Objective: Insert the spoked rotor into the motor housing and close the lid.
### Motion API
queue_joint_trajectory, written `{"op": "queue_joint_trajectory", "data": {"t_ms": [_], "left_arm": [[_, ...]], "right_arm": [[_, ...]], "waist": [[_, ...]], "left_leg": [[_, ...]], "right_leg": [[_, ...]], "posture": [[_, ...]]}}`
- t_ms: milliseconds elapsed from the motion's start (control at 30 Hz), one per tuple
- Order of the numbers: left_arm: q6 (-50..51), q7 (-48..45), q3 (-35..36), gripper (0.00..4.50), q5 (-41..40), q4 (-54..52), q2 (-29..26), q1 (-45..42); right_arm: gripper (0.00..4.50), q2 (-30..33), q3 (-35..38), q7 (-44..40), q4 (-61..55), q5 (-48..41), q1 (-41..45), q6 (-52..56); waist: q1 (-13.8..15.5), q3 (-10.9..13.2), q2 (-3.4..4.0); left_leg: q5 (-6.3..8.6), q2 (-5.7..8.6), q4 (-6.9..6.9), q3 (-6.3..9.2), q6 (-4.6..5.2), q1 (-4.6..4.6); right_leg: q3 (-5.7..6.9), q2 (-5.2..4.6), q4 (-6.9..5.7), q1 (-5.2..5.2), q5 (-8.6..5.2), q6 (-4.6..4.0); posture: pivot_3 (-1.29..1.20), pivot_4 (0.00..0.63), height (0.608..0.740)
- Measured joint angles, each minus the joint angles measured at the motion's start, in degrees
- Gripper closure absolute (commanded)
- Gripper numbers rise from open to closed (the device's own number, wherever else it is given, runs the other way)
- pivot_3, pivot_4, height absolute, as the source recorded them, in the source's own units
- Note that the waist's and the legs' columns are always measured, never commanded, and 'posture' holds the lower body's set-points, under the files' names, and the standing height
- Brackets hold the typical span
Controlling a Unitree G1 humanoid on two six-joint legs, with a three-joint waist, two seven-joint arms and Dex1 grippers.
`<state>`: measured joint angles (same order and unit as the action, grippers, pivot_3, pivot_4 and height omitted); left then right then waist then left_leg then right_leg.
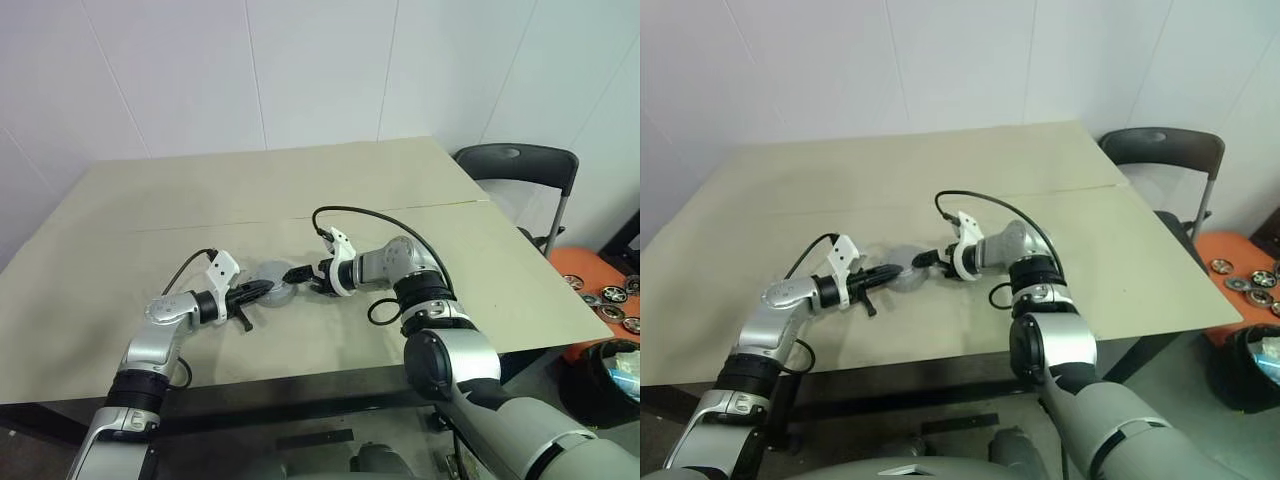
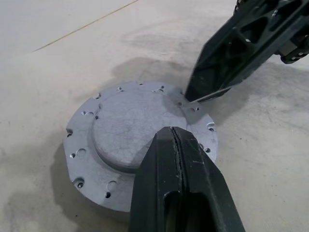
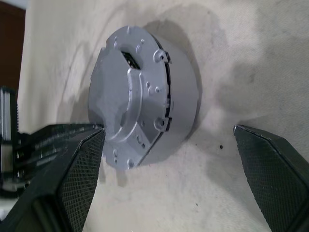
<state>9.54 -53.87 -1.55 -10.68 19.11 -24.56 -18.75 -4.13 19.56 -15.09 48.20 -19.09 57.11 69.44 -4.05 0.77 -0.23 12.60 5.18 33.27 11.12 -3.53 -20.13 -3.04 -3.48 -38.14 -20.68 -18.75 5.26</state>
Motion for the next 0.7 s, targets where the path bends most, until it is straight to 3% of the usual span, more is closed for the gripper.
{"op": "queue_joint_trajectory", "data": {"t_ms": [367,700], "left_arm": [[-0.1,-0.6,0.0,4.5,0.0,0.0,-0.3,0.0],[-1.2,-0.8,0.0,4.5,0.1,1.5,-1.1,-0.7]], "right_arm": [[0.06,-3.5,11.8,11.9,8.4,-7.2,3.2,-5.5],[0.06,-4.2,15.5,16.3,19.3,-11.6,7.1,-16.2]], "waist": [[-0.1,0.0,0.03],[-0.8,0.1,0.07]], "left_leg": [[0.0,-0.05,-0.05,0.0,0.0,0.07],[0.0,-0.12,-0.06,0.05,0.0,0.05]], "right_leg": [[-0.01,0.06,0.02,0.05,0.0,-0.01],[-0.03,0.2,0.0,0.05,0.02,-0.04]], "posture": [[0.0,0.0,0.74],[0.0,0.0,0.74]]}}
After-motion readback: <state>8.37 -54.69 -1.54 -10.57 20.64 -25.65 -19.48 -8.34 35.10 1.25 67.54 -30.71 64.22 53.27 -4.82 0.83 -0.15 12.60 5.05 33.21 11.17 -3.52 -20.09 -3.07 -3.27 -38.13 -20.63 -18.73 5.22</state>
